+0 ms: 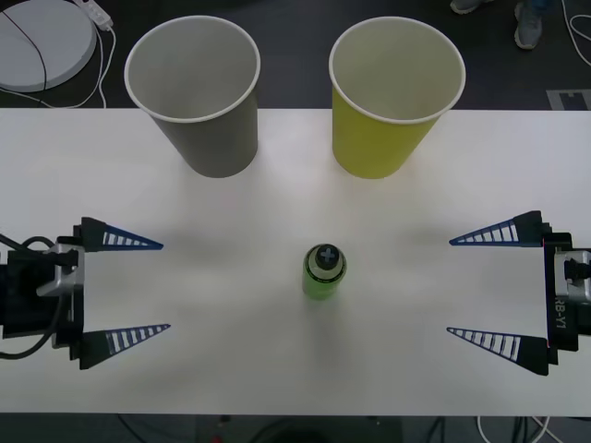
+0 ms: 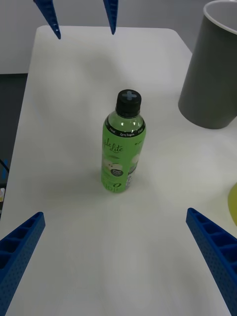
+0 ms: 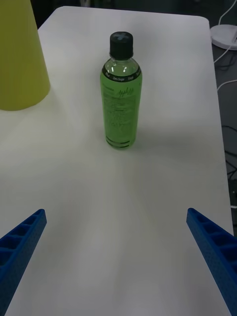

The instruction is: Put the can into the green bin and the plastic bottle into the gray bin

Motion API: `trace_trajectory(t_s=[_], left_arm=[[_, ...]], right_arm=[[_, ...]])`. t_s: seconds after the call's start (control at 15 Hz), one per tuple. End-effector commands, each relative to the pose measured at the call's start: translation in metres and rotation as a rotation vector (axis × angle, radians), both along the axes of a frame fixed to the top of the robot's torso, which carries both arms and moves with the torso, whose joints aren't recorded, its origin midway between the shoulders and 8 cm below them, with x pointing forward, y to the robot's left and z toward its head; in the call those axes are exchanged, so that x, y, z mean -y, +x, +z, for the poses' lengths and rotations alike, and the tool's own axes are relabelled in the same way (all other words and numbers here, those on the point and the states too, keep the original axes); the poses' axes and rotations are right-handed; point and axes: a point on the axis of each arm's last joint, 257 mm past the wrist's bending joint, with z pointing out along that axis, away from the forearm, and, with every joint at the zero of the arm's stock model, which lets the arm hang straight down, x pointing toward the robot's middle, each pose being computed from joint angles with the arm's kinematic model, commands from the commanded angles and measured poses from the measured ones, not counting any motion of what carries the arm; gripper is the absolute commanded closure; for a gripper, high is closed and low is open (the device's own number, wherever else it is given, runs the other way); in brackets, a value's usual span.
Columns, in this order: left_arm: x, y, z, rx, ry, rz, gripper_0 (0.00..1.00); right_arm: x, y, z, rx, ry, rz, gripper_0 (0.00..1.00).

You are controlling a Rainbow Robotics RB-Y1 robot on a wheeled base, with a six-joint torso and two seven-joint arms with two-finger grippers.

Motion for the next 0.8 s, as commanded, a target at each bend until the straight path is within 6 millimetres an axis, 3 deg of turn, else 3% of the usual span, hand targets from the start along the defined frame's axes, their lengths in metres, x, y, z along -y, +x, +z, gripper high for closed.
trace_trajectory(t_s=[0.07, 0.53, 0.8], left_arm=[[0.016, 0.008, -0.010, 0.013, -0.028, 0.008, 0.00], [0.051, 0.021, -0.032, -0.008, -0.125, 0.044, 0.00], [0.078, 0.018, -0.046, -0.014, -0.149, 0.039, 0.00]], right_arm=[[0.000, 0.000, 0.000, 0.000, 0.000, 0.000, 0.00], [0.000, 0.000, 0.000, 0.000, 0.000, 0.000, 0.00], [0.000, 0.000, 0.000, 0.000, 0.000, 0.000, 0.00]])
